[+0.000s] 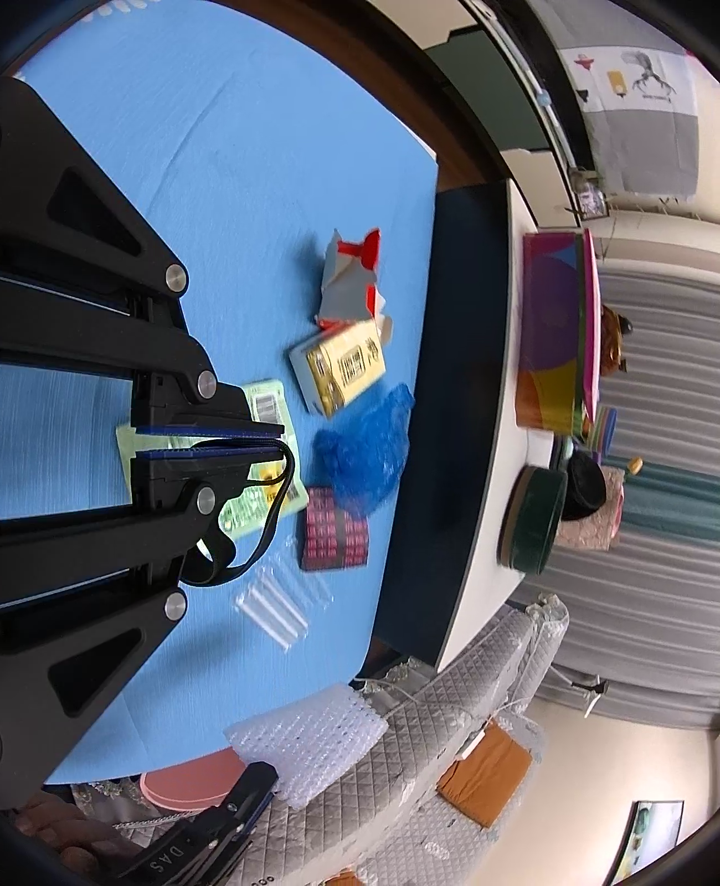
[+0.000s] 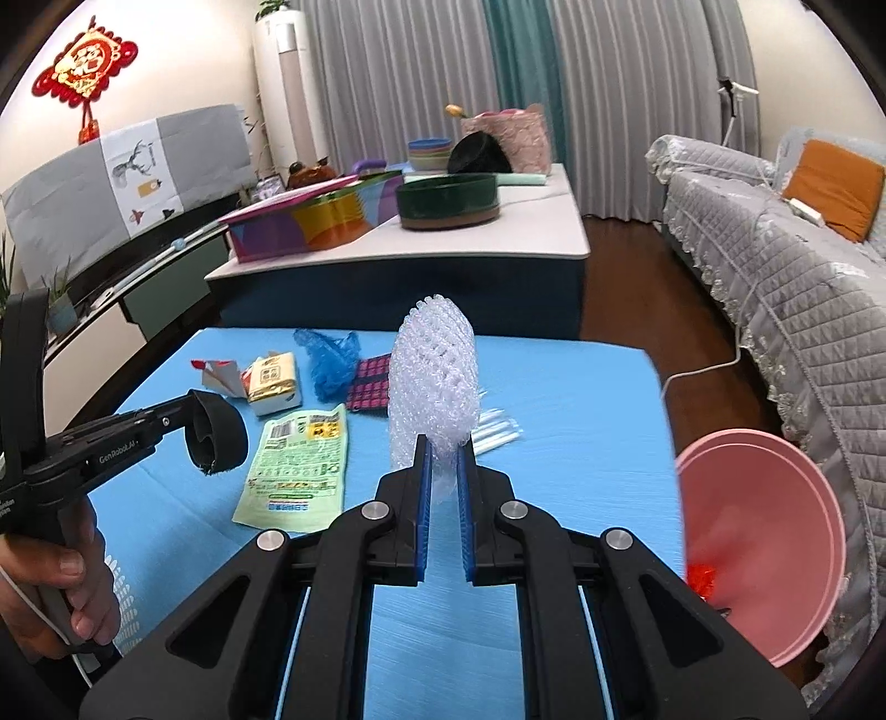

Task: Collect trash
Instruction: 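Carry the black band and foam net over the pink bin with both grippers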

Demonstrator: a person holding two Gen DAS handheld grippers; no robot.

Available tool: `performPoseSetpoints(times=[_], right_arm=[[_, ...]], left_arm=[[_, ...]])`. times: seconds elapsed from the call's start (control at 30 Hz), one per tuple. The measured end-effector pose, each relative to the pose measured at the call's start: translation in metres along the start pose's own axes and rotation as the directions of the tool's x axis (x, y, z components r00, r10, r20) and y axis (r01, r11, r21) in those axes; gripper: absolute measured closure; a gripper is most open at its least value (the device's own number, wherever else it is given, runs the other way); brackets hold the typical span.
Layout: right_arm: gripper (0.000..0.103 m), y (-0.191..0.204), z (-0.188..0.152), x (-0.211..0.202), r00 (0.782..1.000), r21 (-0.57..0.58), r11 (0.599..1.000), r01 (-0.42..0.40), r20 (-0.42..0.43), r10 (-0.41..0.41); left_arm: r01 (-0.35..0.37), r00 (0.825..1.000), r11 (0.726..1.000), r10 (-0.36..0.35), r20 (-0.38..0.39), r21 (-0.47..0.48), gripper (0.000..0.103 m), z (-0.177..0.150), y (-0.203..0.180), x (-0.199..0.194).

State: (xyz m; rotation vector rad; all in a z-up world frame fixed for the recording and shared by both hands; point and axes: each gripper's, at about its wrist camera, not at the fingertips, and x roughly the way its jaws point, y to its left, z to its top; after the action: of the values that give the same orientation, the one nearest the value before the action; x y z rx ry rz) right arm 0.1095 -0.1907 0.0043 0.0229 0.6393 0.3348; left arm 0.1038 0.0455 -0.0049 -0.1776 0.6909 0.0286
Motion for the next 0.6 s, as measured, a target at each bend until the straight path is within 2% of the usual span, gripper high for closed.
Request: performPoseSetpoints(times=[0.3, 0.6], right_arm=[[0.094, -0.032, 0.004, -0.032, 0.996, 0.056, 0.995, 0.077, 0.039, -0.079], [0.094, -0.077, 0.000, -0.053, 0.983, 0.131, 0.977, 0.166, 0.054, -0.174]], left_arm=[[0.048, 0.999, 0.997, -0.050, 0.016, 0.062, 0.100, -0.001, -0.035, -0.006], [0.097, 0.995, 0.989, -0.099, 0.015, 0.115, 0.100, -0.001, -0.074, -0.006]])
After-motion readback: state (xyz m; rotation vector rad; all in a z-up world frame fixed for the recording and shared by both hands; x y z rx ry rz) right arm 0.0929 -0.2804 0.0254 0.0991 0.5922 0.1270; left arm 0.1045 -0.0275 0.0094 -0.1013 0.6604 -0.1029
